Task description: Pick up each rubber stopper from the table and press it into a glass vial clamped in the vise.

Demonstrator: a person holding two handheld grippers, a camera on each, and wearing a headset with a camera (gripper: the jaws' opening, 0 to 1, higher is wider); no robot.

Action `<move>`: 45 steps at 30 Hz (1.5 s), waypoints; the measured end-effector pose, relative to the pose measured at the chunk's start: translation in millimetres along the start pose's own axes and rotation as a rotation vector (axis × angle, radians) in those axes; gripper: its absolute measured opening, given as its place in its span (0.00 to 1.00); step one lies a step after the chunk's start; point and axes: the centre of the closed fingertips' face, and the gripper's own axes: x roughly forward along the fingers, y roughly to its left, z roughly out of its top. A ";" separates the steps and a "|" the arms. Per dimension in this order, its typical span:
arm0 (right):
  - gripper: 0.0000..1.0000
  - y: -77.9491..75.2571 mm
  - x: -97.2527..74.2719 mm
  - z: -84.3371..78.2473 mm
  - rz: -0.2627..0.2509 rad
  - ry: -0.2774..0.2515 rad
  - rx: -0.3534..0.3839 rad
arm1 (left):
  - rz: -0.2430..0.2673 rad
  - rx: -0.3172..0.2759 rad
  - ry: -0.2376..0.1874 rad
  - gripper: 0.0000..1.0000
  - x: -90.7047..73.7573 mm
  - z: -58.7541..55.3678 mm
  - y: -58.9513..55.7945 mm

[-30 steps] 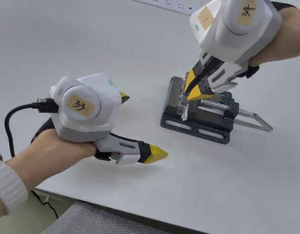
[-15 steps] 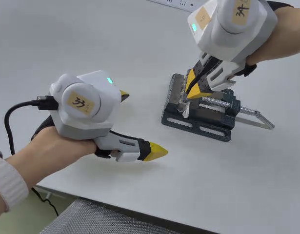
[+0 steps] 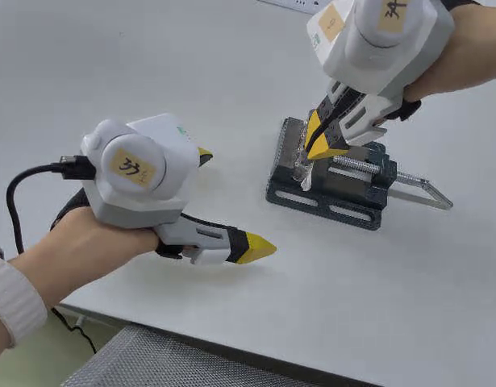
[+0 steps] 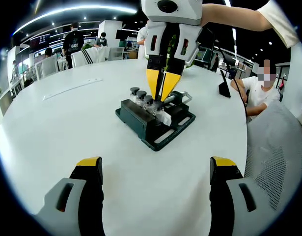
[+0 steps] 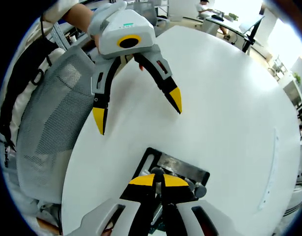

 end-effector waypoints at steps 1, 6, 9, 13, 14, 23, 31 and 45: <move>0.00 -0.4 0.1 -0.1 0.005 0.005 0.001 | 0.000 -0.001 -0.001 0.89 0.1 0.3 0.0; 0.00 -0.2 0.9 -0.8 0.020 0.028 0.009 | 0.001 -0.001 -0.001 0.89 0.6 0.6 0.5; 0.00 1.3 0.9 0.1 0.016 0.045 -0.020 | 0.001 0.001 -0.001 0.89 0.9 0.8 0.5; 0.00 0.7 0.4 -1.0 0.012 0.054 -0.013 | -0.001 0.002 -0.002 0.89 1.7 1.3 0.1; 0.00 0.4 0.6 -1.1 0.011 0.052 0.002 | -0.002 0.002 -0.003 0.89 2.0 1.6 -0.1; 0.00 2.3 2.2 -1.4 0.015 0.053 0.024 | -0.007 0.006 -0.002 0.89 3.3 3.1 -1.4; 0.00 1.7 3.0 -2.3 0.014 0.067 0.030 | -0.006 0.003 -0.007 0.89 4.3 3.7 0.0; 0.00 -0.3 5.2 -2.4 0.001 0.073 0.061 | -0.005 -0.001 -0.010 0.89 4.9 3.9 -0.3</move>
